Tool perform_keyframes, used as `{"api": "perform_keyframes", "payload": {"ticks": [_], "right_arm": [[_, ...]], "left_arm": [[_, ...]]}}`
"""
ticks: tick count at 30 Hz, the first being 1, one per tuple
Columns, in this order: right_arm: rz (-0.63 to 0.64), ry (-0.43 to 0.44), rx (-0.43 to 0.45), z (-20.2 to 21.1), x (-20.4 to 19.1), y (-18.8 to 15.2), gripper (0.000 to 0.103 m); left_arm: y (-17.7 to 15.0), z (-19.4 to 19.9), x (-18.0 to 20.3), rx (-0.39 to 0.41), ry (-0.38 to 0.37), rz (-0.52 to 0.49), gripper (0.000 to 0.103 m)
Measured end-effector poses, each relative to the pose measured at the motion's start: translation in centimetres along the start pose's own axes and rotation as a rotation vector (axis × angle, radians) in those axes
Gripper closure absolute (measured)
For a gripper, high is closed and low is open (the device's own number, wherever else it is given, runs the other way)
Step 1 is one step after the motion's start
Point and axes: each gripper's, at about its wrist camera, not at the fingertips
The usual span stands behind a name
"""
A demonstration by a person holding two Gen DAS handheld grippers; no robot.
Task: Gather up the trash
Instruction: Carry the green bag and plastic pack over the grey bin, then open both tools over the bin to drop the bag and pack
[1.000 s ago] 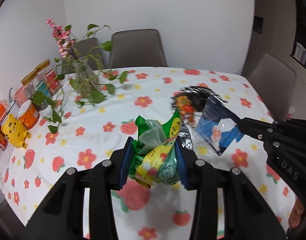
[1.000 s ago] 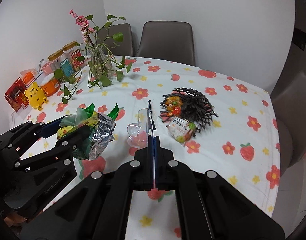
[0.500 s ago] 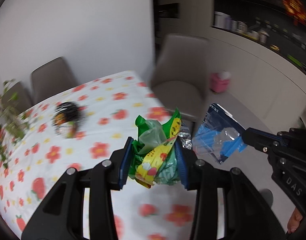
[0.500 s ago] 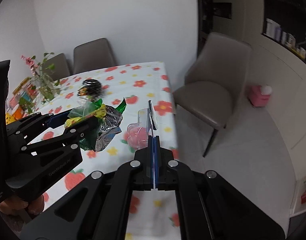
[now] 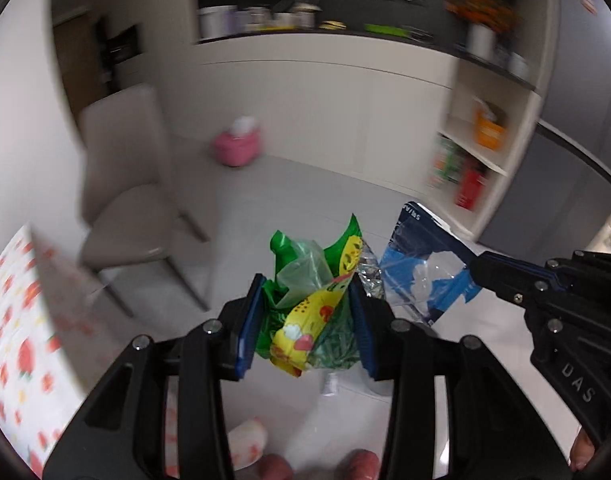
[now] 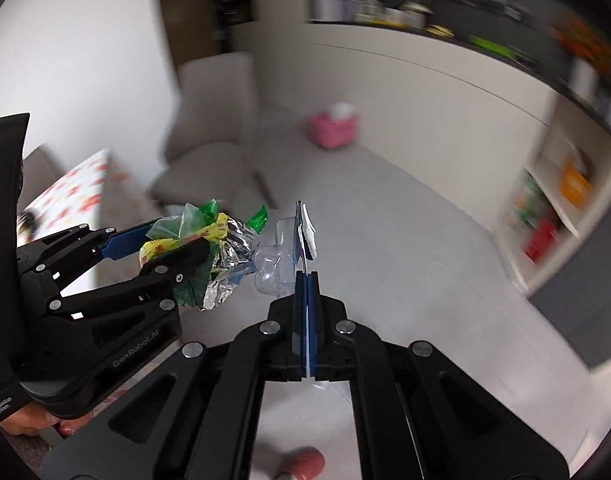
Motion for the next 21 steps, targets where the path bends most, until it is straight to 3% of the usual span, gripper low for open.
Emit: {"api": "perform_keyframes", "payload": {"ticks": [5, 11, 15, 21], "right_arm": [[-0.171, -0.131, -0.048, -0.7, 7.1, -4.1, 0.103], [-0.372, -0.241, -0.142, -5.9, 13.7, -10.4, 0.103], [-0.480, -0.268, -0.214, -11.3, 16.7, -15.0, 0.103], [-0.564, -0.279, -0.326, -20.4, 19.4, -21.7, 0.103]], "left_arm": [[-0.1, -5.4, 7.3, -0.070, -0.126, -0.138, 0.062], [-2.4, -13.9, 13.7, -0.172, -0.241, -0.279, 0.061], [-5.5, -21.1, 16.5, -0.258, -0.266, -0.364, 0.061], [-10.4, -31.5, 18.4, -0.380, -0.277, -0.413, 0.060]]}}
Point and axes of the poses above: each gripper's, at about its wrist camera, not at the fingertips, and z roughly against the way its jaws point, x to its right, y to its top, and after that the axes turned 10 degrees about z, right-handed
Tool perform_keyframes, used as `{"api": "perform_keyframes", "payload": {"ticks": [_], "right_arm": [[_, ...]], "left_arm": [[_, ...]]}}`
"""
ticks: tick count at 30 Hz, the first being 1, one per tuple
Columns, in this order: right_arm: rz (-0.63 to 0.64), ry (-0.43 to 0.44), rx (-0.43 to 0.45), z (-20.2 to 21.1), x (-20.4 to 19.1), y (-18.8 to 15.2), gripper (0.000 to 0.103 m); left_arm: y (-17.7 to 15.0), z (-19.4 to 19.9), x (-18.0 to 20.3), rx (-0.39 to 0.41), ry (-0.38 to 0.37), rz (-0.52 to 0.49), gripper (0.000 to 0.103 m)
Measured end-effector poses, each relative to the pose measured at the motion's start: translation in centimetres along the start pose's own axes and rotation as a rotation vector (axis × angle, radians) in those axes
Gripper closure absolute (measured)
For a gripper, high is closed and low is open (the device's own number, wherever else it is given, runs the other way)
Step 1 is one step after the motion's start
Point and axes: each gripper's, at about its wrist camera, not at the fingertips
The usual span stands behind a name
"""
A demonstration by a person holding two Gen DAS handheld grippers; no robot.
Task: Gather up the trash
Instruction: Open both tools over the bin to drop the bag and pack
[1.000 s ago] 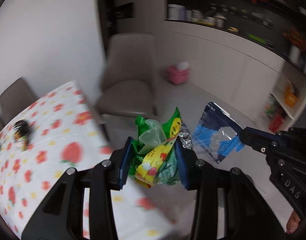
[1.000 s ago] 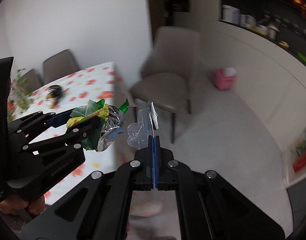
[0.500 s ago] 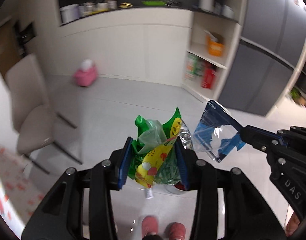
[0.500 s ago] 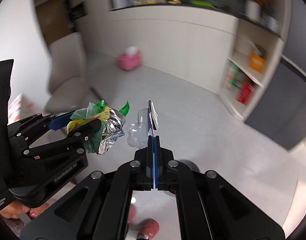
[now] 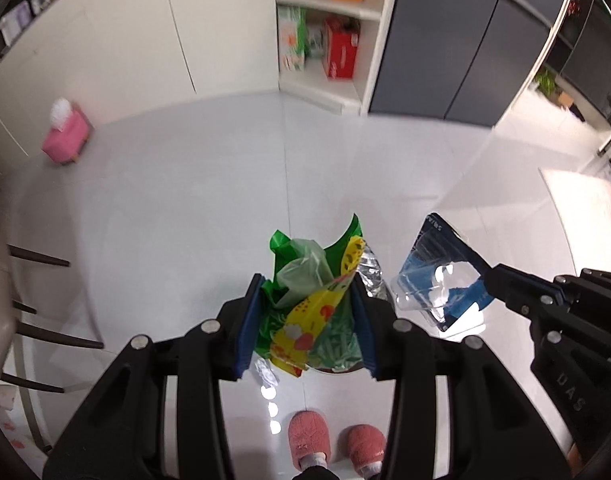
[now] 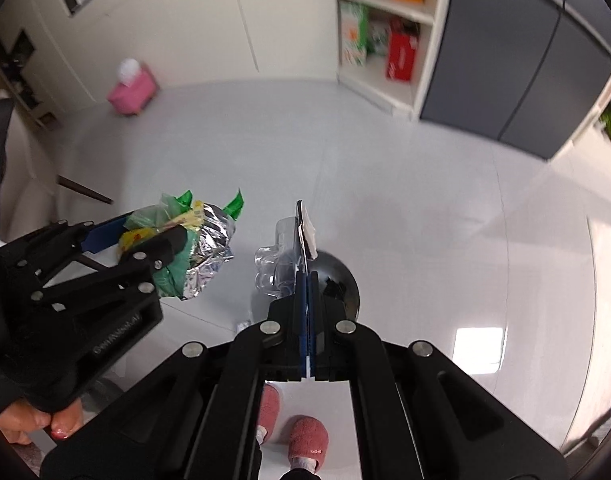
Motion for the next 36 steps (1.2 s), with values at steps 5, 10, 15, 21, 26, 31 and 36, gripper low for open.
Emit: {"api": "perform_keyframes", "payload": {"ticks": [5, 10, 15, 21, 26, 31, 36], "right_arm": [[-0.051, 0.016, -0.069, -9.1, 0.8, -1.7, 0.103], [-0.060, 0.017, -0.102, -14.1, 1.0, -2.8, 0.095], [-0.082, 0.003, -0.112, -15.3, 1.5, -3.6, 0.070], [-0.087, -0.015, -0.106, -13.5, 1.6, -3.1, 0.070], [-0.055, -0.026, -0.071, -9.8, 1.4, -1.6, 0.070], [-0.017, -0.037, -0.027, -3.9, 0.5, -0.5, 0.070], [0.032, -0.050, 0.032, 3.3, -0.4, 1.3, 0.070]], "left_arm": [[-1.0, -8.7, 0.0, -0.067, -0.022, -0.060, 0.054], [-2.3, -15.1, -0.1, -0.132, -0.021, -0.100, 0.042], [-2.8, -17.9, 0.3, -0.174, -0.005, -0.138, 0.039], [-2.5, -16.2, 0.2, -0.168, -0.021, -0.148, 0.034], [-2.2, -12.1, 0.2, -0.146, -0.025, -0.144, 0.034], [-1.1, -7.0, 0.7, -0.109, -0.015, -0.134, 0.034], [0.3, 0.0, 0.9, -0.031, 0.011, -0.111, 0.034]]}}
Point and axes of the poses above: each gripper's, at about its wrist camera, not at the fingertips, and z roughly against the way its jaws point, x to its right, y to its top, and after that the axes turned 10 degrees about z, right-handed
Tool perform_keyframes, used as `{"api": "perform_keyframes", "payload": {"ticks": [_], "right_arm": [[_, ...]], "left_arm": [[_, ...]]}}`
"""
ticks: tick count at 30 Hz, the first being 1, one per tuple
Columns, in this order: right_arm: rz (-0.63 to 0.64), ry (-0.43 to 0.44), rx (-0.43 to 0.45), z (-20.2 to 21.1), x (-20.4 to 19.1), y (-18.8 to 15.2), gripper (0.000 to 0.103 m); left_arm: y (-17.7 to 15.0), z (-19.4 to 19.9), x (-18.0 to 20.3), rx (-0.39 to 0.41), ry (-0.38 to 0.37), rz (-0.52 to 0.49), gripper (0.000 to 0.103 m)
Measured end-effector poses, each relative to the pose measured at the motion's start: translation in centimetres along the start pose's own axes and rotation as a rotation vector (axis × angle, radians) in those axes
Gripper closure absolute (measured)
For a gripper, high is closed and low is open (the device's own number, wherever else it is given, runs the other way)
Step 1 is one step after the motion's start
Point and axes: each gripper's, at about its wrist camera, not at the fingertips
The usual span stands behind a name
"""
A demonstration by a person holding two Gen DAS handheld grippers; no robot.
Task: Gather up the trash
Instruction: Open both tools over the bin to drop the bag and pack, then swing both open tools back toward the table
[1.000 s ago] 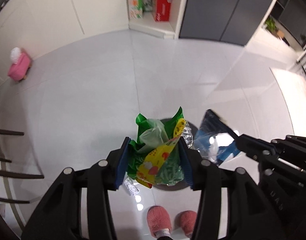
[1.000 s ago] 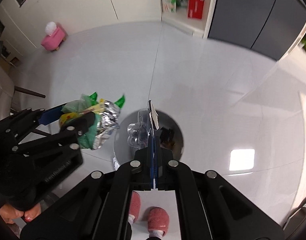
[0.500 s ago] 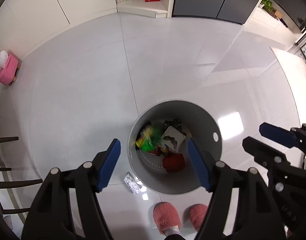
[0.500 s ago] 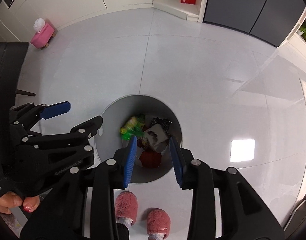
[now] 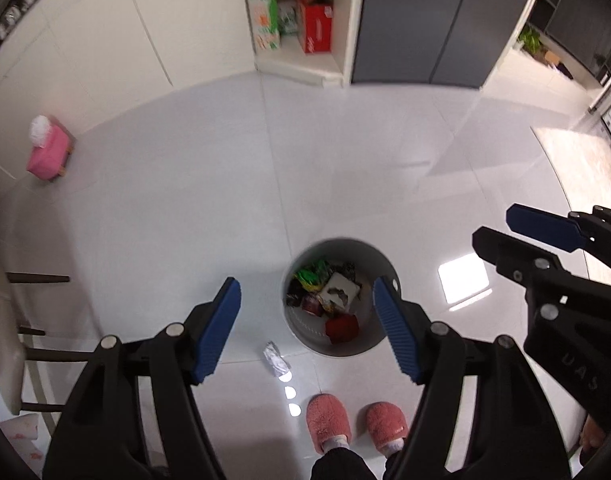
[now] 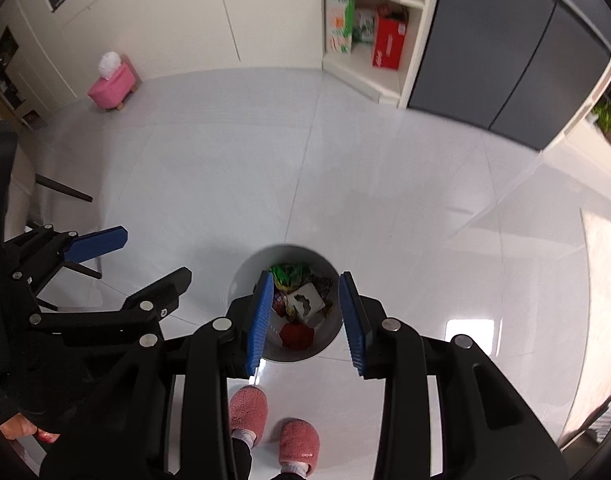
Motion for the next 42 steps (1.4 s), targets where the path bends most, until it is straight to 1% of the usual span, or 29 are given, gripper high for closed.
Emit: {"api": "perform_keyframes", "payload": {"ticks": [3, 6, 8, 10, 11, 14, 17, 19, 21, 22, 23, 27, 32, 34, 36, 39, 42], "right_arm": [[0.039, -0.005, 0.050, 4.5, -0.6, 1.4, 0.070], [0.091, -0.008, 0.115, 9.8, -1.5, 2.9, 0.070], [0.121, 0.001, 0.154, 13.2, -2.3, 3.6, 0.070], [0.151, 0.012, 0.187, 16.2, -3.1, 4.2, 0.070], [0.173, 0.020, 0.209, 17.9, -3.7, 4.5, 0.070], [0.232, 0.060, 0.256, 21.3, -5.2, 5.3, 0.070], [0.314, 0.125, 0.301, 24.3, -7.6, 6.0, 0.069], [0.390, 0.171, 0.331, 26.1, -10.1, 6.1, 0.067], [0.463, 0.215, 0.364, 27.3, -12.6, 6.3, 0.064], [0.494, 0.237, 0.379, 27.7, -13.9, 6.3, 0.058], [0.527, 0.263, 0.393, 28.2, -15.3, 6.0, 0.055], [0.684, 0.386, 0.425, 30.5, -21.8, 4.6, 0.055], [0.864, 0.525, 0.450, 34.1, -30.3, 1.7, 0.055], [0.935, 0.587, 0.452, 35.5, -34.0, 0.2, 0.053], [0.992, 0.633, 0.448, 36.4, -36.9, -1.0, 0.053], [1.080, 0.696, 0.445, 38.2, -41.7, -3.7, 0.053], [1.156, 0.752, 0.444, 39.5, -46.5, -5.5, 0.053]], "left_arm": [[1.0, 4.9, -0.3, 0.072, 0.032, 0.022, 0.034], [2.0, 9.7, -0.7, 0.150, 0.054, 0.054, 0.034], [2.2, 12.8, -1.0, 0.195, 0.076, 0.072, 0.034], [2.0, 15.8, -1.4, 0.237, 0.113, 0.095, 0.034], [1.7, 17.3, -1.7, 0.255, 0.131, 0.108, 0.033], [0.5, 21.6, -3.0, 0.300, 0.197, 0.168, 0.030], [-1.7, 25.8, -5.0, 0.332, 0.257, 0.277, 0.030], [-3.9, 28.5, -6.6, 0.350, 0.305, 0.364, 0.029], [-6.2, 30.7, -8.4, 0.366, 0.348, 0.451, 0.028], [-7.5, 31.9, -9.4, 0.374, 0.376, 0.496, 0.028], [-8.9, 33.1, -10.3, 0.381, 0.401, 0.538, 0.028], [-14.4, 37.9, -12.9, 0.410, 0.508, 0.702, 0.028], [-21.3, 43.2, -16.4, 0.433, 0.642, 0.893, 0.027], [-24.4, 45.2, -17.8, 0.440, 0.697, 0.968, 0.026], [-27.4, 47.2, -19.2, 0.443, 0.748, 1.036, 0.024], [-31.5, 49.7, -21.5, 0.446, 0.804, 1.133, 0.024], [-36.1, 51.9, -24.2, 0.458, 0.832, 1.220, 0.023]]}}
Point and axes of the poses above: each gripper's, at about its wrist camera, not at the fingertips, and z roughly against the way its jaws point, x to its right, y to its top, and after that the axes turned 10 degrees about z, right-handed
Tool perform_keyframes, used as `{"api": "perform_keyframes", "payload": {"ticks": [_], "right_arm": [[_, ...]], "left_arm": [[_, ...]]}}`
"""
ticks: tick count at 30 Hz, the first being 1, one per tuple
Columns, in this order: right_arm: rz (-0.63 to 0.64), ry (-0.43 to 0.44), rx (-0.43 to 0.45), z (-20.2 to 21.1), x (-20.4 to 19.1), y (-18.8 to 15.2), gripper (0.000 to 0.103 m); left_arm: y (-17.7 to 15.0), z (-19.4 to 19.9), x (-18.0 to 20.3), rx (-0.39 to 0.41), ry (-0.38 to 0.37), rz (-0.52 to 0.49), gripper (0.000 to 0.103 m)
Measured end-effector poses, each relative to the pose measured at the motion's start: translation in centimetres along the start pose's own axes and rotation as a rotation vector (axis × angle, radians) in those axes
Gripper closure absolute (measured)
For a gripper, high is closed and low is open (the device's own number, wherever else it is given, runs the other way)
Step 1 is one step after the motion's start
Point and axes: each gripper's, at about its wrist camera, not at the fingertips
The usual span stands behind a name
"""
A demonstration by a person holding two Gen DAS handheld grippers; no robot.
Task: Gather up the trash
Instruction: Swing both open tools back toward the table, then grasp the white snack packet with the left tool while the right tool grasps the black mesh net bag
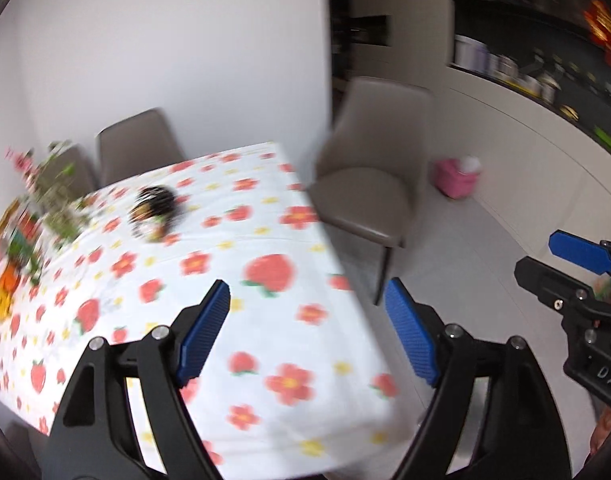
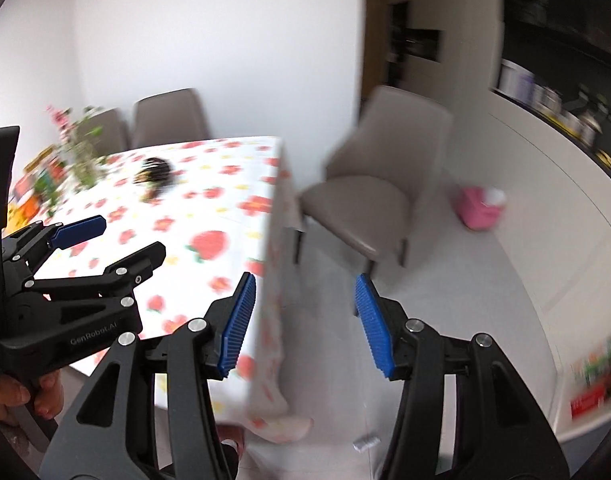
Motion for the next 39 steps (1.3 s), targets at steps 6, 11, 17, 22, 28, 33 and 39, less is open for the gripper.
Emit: {"api": "perform_keyframes", "payload": {"ticks": [6, 11, 17, 22, 28, 33, 39], "right_arm": [[0.052, 0.081, 0.002, -5.6, -4.6, 6.2, 0.053], [0.074, 0.121, 0.005, -10.8, -8.3, 10.8, 0.053], [0.121, 0.175, -0.014, -16.9, -12.6, 15.3, 0.053], [0.188, 0.218, -0.038, -21.6, -15.0, 17.9, 0.053], [0.263, 0.273, -0.064, -27.7, -17.0, 20.6, 0.053], [0.317, 0.321, -0.086, -32.4, -18.2, 22.4, 0.053], [0.358, 0.361, -0.108, -37.5, -19.7, 23.3, 0.042]], "left_arm": [[4.0, -3.4, -8.9, -0.004, 0.069, 0.081, 0.023], [6.9, -6.0, -14.7, -0.002, 0.105, 0.109, 0.023], [9.1, -9.5, -20.4, -0.026, 0.153, 0.146, 0.023], [10.2, -12.4, -23.4, -0.048, 0.190, 0.199, 0.023], [11.1, -15.7, -25.8, -0.076, 0.238, 0.251, 0.023], [11.9, -18.8, -27.8, -0.101, 0.272, 0.294, 0.023], [12.0, -22.7, -29.7, -0.153, 0.303, 0.326, 0.023]]}}
Point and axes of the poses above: each gripper's, at about its wrist camera, not at the fingertips, and z roughly against the way its jaws point, x to its right, y to its top, and after that the axes turned 10 degrees about z, right-handed
